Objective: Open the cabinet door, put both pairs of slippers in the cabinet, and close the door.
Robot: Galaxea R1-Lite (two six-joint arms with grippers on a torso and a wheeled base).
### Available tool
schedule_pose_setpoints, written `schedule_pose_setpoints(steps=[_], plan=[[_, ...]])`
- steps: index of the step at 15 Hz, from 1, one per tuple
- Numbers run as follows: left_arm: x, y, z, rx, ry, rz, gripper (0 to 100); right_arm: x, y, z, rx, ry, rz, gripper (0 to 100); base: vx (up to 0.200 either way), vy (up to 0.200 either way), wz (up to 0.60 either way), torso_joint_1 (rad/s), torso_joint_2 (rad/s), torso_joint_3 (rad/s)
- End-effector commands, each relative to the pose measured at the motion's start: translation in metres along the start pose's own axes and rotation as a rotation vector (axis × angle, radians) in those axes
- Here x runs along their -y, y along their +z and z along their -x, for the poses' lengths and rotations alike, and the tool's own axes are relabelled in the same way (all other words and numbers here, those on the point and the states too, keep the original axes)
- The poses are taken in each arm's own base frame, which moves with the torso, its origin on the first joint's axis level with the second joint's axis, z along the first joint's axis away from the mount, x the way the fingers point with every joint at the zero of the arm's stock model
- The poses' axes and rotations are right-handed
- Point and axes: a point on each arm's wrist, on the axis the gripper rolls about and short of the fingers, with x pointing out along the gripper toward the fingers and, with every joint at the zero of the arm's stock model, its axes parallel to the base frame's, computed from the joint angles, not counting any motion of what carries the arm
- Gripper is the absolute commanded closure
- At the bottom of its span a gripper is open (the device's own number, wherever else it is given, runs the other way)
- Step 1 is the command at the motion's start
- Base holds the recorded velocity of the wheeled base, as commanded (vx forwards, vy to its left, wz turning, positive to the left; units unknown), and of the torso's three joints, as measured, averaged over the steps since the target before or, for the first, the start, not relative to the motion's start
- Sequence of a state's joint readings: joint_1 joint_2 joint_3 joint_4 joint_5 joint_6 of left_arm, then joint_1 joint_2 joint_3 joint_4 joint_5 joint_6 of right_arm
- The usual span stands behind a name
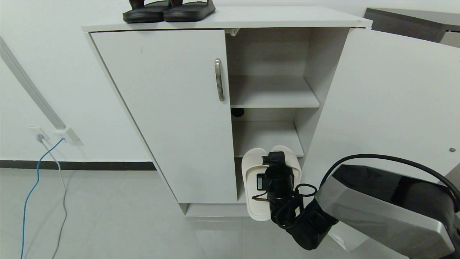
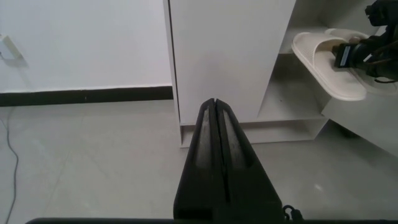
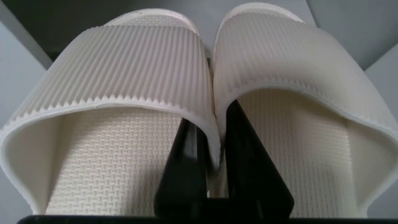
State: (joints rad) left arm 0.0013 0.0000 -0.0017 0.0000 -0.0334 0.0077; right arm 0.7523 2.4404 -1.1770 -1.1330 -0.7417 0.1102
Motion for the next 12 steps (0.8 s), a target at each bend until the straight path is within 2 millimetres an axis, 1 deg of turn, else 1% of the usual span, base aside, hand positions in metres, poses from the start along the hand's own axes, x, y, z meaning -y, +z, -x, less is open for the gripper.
schedule_pose_setpoints(steps=[1, 4, 7, 12], plan=[[0.0, 0.0, -0.0001, -0.002, 0.0, 0.0, 100, -0.0004, -0.0057, -0.0017, -0.007, -0.002, 0.009, 100, 0.0, 0.0, 0.0, 0.0, 0.0, 0.0], [0.0, 0.0, 0.0, 0.0, 0.0, 0.0, 100, -0.0007, -0.0057, -0.001, 0.002, -0.004, 0.026, 100, 0.0, 0.0, 0.0, 0.0, 0.0, 0.0], [0.0, 0.0, -0.0001, -0.002, 0.0, -0.001, 100, -0.0002, -0.0128, -0.0024, -0.006, -0.007, 0.034, 100, 0.0, 0.0, 0.0, 0.0, 0.0, 0.0], [0.0, 0.0, -0.0001, -0.002, 0.0, -0.001, 100, -0.0002, -0.0125, -0.0024, -0.004, -0.009, 0.031, 100, 0.2, 0.0, 0.0, 0.001, 0.0, 0.002]])
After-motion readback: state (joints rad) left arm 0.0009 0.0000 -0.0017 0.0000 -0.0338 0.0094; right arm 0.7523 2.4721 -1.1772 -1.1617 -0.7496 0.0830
